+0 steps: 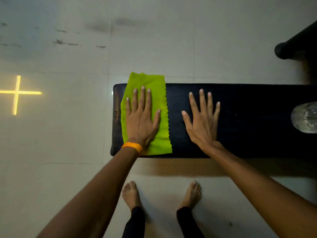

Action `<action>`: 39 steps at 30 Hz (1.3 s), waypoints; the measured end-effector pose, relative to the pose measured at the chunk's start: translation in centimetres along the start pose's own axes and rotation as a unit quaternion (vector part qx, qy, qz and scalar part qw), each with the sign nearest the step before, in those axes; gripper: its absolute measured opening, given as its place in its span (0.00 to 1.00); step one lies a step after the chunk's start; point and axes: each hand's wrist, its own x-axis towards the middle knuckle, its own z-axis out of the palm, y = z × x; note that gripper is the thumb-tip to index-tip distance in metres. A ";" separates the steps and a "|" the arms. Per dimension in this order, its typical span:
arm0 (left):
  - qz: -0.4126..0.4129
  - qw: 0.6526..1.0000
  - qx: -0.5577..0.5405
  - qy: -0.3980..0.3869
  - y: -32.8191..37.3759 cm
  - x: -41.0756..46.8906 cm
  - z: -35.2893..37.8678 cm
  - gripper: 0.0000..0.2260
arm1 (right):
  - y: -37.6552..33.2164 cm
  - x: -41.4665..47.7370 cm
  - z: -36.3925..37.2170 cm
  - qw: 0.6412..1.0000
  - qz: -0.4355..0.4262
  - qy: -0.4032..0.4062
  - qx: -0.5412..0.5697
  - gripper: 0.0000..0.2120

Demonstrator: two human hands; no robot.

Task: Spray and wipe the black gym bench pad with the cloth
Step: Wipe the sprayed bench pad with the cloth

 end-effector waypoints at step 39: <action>-0.027 0.999 0.026 -0.001 1.2 -0.3 0.4 0.31 | 4.2 -0.4 -0.7 0.998 -0.021 0.033 0.048 0.27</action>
